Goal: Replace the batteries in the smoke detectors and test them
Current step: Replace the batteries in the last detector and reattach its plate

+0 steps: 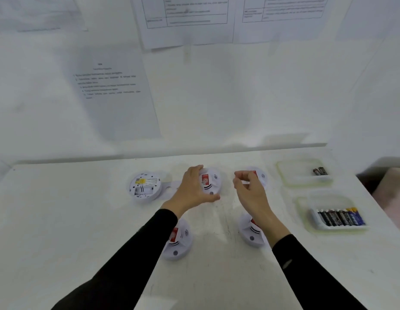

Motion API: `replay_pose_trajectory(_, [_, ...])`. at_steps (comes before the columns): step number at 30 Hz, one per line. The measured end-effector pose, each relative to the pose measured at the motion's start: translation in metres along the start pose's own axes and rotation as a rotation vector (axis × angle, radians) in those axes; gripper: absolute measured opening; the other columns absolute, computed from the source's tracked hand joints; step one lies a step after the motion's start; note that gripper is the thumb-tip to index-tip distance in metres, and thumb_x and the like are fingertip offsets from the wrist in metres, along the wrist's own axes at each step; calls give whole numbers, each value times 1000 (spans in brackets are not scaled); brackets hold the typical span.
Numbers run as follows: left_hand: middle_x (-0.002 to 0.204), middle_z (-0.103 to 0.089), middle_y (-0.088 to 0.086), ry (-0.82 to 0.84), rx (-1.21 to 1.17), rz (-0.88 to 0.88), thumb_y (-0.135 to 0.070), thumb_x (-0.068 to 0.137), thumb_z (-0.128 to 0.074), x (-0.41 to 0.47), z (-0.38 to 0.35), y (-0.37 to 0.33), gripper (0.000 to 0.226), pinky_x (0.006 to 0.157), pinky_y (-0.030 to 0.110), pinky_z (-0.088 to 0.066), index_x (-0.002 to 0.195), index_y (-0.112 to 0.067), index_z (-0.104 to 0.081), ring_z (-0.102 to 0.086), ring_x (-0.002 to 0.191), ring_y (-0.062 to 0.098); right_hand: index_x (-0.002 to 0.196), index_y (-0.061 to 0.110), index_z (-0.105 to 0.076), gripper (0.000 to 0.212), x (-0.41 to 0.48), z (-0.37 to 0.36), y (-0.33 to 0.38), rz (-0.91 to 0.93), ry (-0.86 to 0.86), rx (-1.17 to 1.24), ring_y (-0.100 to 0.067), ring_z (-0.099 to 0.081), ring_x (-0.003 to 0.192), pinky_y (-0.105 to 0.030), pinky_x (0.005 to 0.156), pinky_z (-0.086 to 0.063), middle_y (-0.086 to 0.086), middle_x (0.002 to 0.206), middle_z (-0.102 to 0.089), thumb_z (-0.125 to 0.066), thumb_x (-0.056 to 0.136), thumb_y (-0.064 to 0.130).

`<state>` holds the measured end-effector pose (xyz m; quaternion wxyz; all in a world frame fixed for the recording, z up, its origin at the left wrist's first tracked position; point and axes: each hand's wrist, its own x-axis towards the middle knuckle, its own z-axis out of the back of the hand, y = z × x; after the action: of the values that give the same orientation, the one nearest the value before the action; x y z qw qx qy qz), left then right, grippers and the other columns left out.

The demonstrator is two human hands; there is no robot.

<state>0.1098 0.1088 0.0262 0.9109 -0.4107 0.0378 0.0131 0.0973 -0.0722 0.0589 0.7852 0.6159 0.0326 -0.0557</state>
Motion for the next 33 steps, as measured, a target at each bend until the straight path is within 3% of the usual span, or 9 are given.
replay_pose_trajectory(7, [146,-36,7,37,123,-6,-37,71,-87,29,-11,21,98,105,20,-23,147,-9,-33,-32,138,24,113,21,-58,19,3,6,-19,-12,9,-66,-6,-53,79,-14,64,-40,0,108,-61,-51,96,19])
replay_pose_trajectory(13, [157,-30,0,74,49,10,-50,67,-88,25,-2,26,113,111,27,-21,155,-19,-23,-24,145,20,112,22,-59,19,5,-9,-16,70,36,-124,2,-56,90,-6,65,-41,10,110,-60,-51,95,16])
replay_pose_trajectory(17, [147,-46,1,-249,5,-38,-50,83,-74,3,31,42,73,115,38,-34,143,-19,-45,-40,137,17,104,14,-62,18,6,-41,-9,243,168,-187,-3,-59,84,-7,68,-44,5,105,-65,-52,92,5])
replay_pose_trajectory(20, [137,-55,4,-452,67,-25,-44,82,-76,-19,61,67,61,105,28,-37,131,-16,-55,-48,129,23,104,10,-66,22,7,-77,-3,416,352,-336,-12,-61,92,-17,84,-47,2,105,-67,-51,90,1])
replay_pose_trajectory(23, [140,-51,6,-487,120,124,-65,65,-72,-36,79,86,90,106,35,-35,136,-13,-51,-43,133,28,111,13,-66,27,17,-117,2,553,515,-605,-19,-59,109,-31,100,-40,-2,118,-65,-50,91,6])
replay_pose_trajectory(25, [148,-45,8,-477,164,175,-80,54,-61,-45,82,100,115,112,37,-29,144,-10,-44,-37,139,29,121,16,-60,30,26,-137,4,609,583,-820,-20,-50,123,-31,109,-25,0,132,-57,-50,93,16])
replay_pose_trajectory(28, [149,-42,9,-433,81,260,-73,51,-79,-50,82,110,126,114,36,-26,148,-6,-35,-36,138,27,130,17,-51,42,41,-154,2,622,657,-1014,-17,-40,134,-30,116,-11,-1,143,-46,-55,90,28])
replay_pose_trajectory(31, [134,-56,0,-393,-66,289,-57,53,-94,-43,76,146,105,106,41,-46,138,-18,-48,-54,122,18,123,19,-54,42,50,-157,-2,601,683,-1042,-19,-48,125,-35,116,-14,-1,131,-53,-60,84,32])
replay_pose_trajectory(33, [120,-63,-4,-406,-120,253,-55,55,-94,-47,78,137,86,97,29,-52,127,-27,-56,-60,113,9,120,20,-54,42,51,-154,-3,639,678,-1049,-22,-51,117,-38,110,-21,-1,124,-54,-61,81,32])
